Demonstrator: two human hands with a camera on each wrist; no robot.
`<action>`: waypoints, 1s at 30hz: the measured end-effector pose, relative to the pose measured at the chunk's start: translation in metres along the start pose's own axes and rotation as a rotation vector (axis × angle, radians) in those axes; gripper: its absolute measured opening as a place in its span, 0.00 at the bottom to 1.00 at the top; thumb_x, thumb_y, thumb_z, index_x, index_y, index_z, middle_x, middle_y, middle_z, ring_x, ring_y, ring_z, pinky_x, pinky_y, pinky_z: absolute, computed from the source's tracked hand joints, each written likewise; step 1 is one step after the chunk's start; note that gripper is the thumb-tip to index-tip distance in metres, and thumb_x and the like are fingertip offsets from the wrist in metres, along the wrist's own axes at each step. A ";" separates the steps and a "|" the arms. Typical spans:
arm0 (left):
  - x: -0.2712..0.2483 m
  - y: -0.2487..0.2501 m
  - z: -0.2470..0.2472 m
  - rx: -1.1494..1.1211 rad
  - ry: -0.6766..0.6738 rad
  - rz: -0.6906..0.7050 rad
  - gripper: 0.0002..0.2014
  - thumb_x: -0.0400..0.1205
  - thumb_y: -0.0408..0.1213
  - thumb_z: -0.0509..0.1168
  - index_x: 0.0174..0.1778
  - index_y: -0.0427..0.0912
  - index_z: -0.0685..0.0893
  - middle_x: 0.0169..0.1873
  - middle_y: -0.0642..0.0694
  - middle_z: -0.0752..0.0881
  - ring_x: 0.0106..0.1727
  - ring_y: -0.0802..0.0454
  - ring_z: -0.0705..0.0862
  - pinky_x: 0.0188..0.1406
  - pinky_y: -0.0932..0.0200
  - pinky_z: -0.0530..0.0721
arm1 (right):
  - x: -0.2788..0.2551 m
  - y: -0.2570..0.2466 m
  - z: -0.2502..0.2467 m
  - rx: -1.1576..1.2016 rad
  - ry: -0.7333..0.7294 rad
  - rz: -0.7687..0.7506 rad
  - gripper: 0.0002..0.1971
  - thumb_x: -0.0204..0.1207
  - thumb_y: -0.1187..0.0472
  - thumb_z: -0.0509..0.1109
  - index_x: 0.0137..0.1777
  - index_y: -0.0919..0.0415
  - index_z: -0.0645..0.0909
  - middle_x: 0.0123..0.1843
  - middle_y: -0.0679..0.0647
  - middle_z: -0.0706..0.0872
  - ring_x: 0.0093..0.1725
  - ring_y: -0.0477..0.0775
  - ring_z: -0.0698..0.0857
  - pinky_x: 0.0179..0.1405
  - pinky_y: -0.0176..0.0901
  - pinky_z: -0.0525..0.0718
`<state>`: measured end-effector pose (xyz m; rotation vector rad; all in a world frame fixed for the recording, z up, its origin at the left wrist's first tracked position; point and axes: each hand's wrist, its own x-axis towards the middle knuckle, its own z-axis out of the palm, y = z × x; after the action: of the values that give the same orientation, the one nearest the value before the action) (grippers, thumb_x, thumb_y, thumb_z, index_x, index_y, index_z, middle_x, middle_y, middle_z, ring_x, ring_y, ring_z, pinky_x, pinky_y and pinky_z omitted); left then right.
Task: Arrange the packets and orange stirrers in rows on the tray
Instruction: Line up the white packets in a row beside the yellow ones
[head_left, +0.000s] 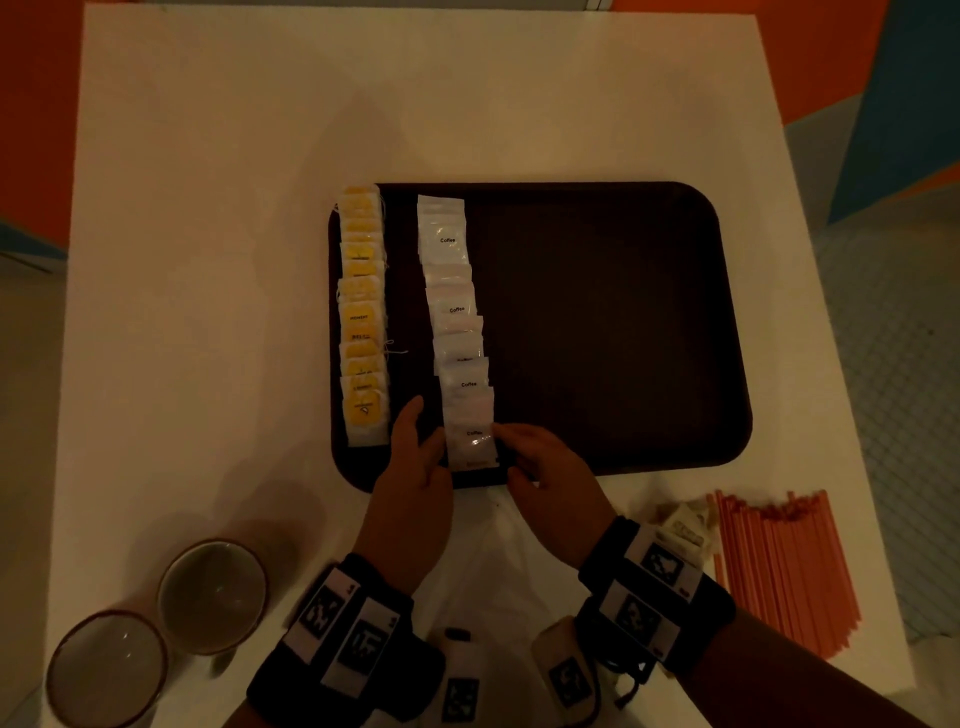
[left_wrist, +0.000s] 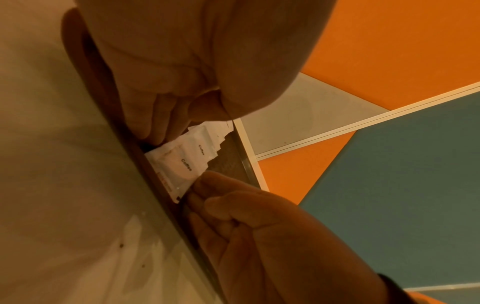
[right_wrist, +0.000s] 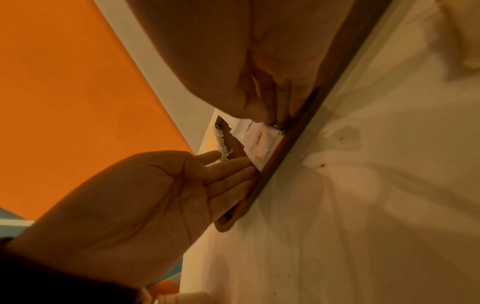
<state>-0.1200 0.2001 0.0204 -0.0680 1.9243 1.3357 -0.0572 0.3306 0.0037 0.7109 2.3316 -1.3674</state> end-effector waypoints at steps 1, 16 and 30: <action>-0.001 -0.001 0.000 0.013 -0.002 0.002 0.30 0.83 0.24 0.51 0.80 0.49 0.50 0.66 0.55 0.70 0.66 0.65 0.67 0.55 0.83 0.65 | -0.001 0.000 0.000 -0.003 -0.007 0.004 0.24 0.79 0.71 0.59 0.73 0.56 0.69 0.72 0.52 0.72 0.70 0.47 0.72 0.72 0.33 0.69; 0.020 0.003 -0.009 -0.106 0.005 -0.045 0.28 0.82 0.22 0.52 0.77 0.48 0.59 0.73 0.40 0.70 0.72 0.46 0.72 0.66 0.54 0.76 | 0.015 -0.009 -0.003 0.114 0.050 0.007 0.24 0.76 0.76 0.58 0.71 0.60 0.72 0.71 0.54 0.73 0.69 0.51 0.75 0.71 0.38 0.72; 0.051 0.020 -0.007 -0.183 0.050 0.042 0.25 0.83 0.23 0.51 0.77 0.44 0.59 0.71 0.40 0.73 0.68 0.46 0.76 0.68 0.47 0.76 | 0.037 -0.011 -0.003 0.142 0.069 0.019 0.22 0.78 0.73 0.59 0.72 0.61 0.72 0.72 0.55 0.72 0.65 0.49 0.77 0.68 0.37 0.74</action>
<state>-0.1684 0.2221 0.0056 -0.1536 1.8489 1.5489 -0.0940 0.3377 -0.0071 0.8320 2.2911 -1.5344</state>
